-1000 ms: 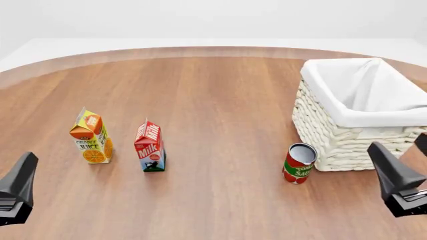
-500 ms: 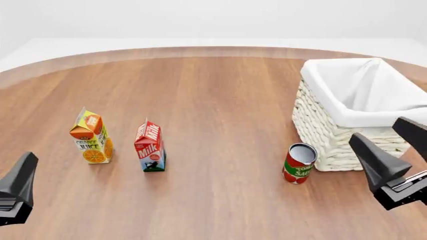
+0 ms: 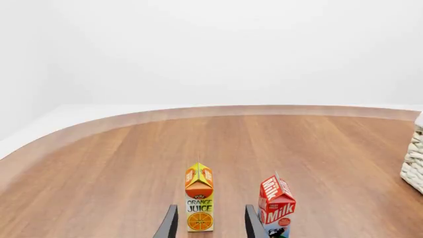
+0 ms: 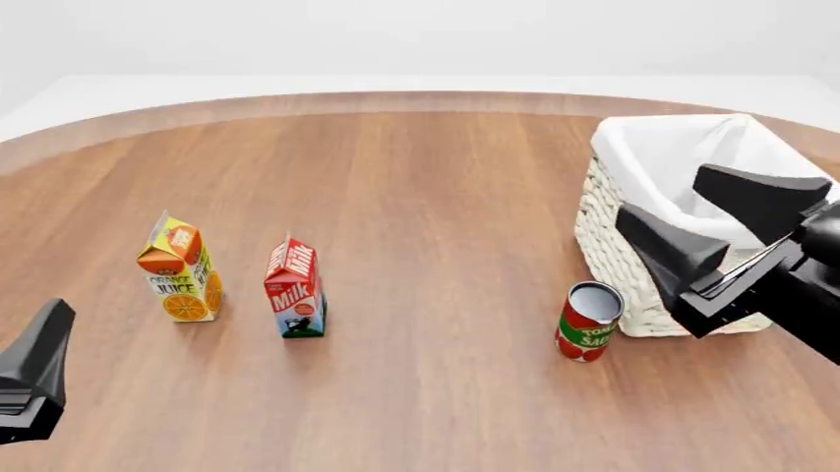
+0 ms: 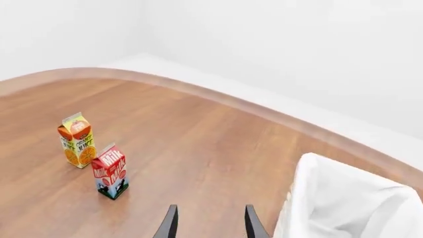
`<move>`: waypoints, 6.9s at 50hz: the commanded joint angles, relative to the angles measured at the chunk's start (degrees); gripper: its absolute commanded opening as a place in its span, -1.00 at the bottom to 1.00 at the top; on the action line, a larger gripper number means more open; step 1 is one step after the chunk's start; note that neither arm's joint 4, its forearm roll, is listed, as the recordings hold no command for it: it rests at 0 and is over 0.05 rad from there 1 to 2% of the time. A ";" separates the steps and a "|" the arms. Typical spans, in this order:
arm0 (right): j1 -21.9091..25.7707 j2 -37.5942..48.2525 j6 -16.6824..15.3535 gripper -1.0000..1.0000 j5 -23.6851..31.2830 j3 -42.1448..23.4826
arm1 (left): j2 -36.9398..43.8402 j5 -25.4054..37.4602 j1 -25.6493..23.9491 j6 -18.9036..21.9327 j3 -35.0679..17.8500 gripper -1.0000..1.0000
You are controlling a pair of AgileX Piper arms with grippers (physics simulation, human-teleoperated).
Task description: Pick the milk and place it in the basket.
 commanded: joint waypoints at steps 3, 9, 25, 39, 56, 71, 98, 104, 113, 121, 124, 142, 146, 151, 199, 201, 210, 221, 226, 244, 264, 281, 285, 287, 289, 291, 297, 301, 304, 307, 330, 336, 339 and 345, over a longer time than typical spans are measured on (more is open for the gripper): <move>3.02 9.21 1.46 1.00 -0.56 -6.49 | 0.00 0.00 0.00 0.00 0.00 1.00; 4.38 13.28 4.89 1.00 0.29 -9.96 | 0.00 0.00 0.00 0.00 0.00 1.00; 7.02 21.63 9.36 1.00 5.54 -18.62 | 0.00 0.00 0.00 0.00 0.00 1.00; 9.42 28.20 14.04 1.00 9.57 -24.95 | 0.00 0.00 0.00 0.00 0.00 1.00; 11.25 34.81 18.10 1.00 9.99 -29.59 | 0.00 0.00 0.00 0.00 0.00 1.00; 12.44 41.15 22.53 1.00 11.00 -34.90 | 0.00 0.00 0.00 0.00 0.00 1.00; 14.06 50.74 26.44 1.00 10.63 -41.55 | 0.00 0.00 0.00 0.00 0.00 1.00; 14.53 53.07 28.21 1.00 9.76 -42.61 | 0.00 0.00 0.00 0.00 0.00 1.00; 14.36 55.73 30.39 1.00 8.15 -43.96 | 0.00 0.00 0.00 0.00 0.00 1.00; 14.26 57.85 34.02 1.00 5.53 -43.84 | 0.00 0.00 0.00 0.00 0.00 1.00; 14.40 58.31 34.93 1.00 4.82 -43.77 | 0.00 0.00 0.00 0.00 0.00 1.00; 15.73 61.74 41.36 1.00 1.08 -42.66 | 0.00 0.00 0.00 0.00 0.00 1.00; 16.25 62.81 42.41 1.00 1.30 -43.00 | 0.00 0.00 0.00 0.00 0.00 1.00; 17.12 63.84 42.97 1.00 1.24 -43.56 | 0.00 0.00 0.00 0.00 0.00 1.00; 19.22 74.53 44.29 1.00 2.17 -52.32 | 0.00 0.00 0.00 0.00 0.00 1.00; 19.68 75.02 44.52 1.00 2.20 -52.66 | 0.00 0.00 0.00 0.00 0.00 1.00; 20.14 76.21 45.25 1.00 2.53 -53.97 | 0.00 0.00 0.00 0.00 0.00 1.00; 19.60 77.42 45.35 1.00 2.33 -54.54 | 0.00 0.00 0.00 0.00 0.00 1.00; 19.33 78.12 45.04 1.00 2.76 -55.06 | 0.00 0.00 0.00 0.00 0.00 1.00; 20.40 81.12 45.90 1.00 3.38 -57.18 | 0.00 0.00 0.00 0.00 0.00 1.00; 21.52 82.95 47.33 1.00 3.12 -57.82 | 0.00 0.00 0.00 0.00 0.00 1.00; 22.30 85.35 48.55 1.00 2.68 -58.41 | 0.00 0.00 0.00 0.00 0.00 1.00; 22.44 85.62 48.52 1.00 2.72 -58.75 | 0.00 0.00 0.00 0.00 0.00 1.00; 22.58 85.86 48.81 1.00 2.52 -58.75 | 0.00 0.00 0.00 0.00 0.00 1.00; 22.73 86.20 48.98 1.00 2.40 -58.85 | 0.00 0.00 0.00 0.00 0.00 1.00; 22.80 86.33 49.12 1.00 2.33 -58.88 | 0.00 0.00 0.00 0.00 0.00 1.00; 23.51 87.59 49.84 1.00 2.13 -59.68 | 0.00 0.00 0.00 0.00 0.00 1.00; 23.65 88.02 50.07 1.00 2.00 -59.85 | 0.00 0.00 0.00 0.00 0.00 1.00; 23.66 88.65 50.23 1.00 1.98 -60.14 | 0.00 0.00 0.00 0.00 0.00 1.00; 23.98 89.10 50.54 1.00 1.75 -60.25 | 0.00 0.00 0.00 0.00 0.00 1.00; 23.71 89.00 50.14 -1.00 0.31 -59.48 | 0.00 0.00 0.00 0.00 0.00 1.00; 22.64 86.61 48.41 -1.00 -0.17 -58.50 | 0.00 0.00 0.00 0.00 0.00 1.00; 21.90 85.39 47.46 -1.00 -0.19 -58.06 | 0.00 0.00 0.00 0.00 0.00 1.00; 21.26 81.82 44.41 -1.00 -0.69 -56.82 | 0.00 0.00 0.00 0.00 0.00 1.00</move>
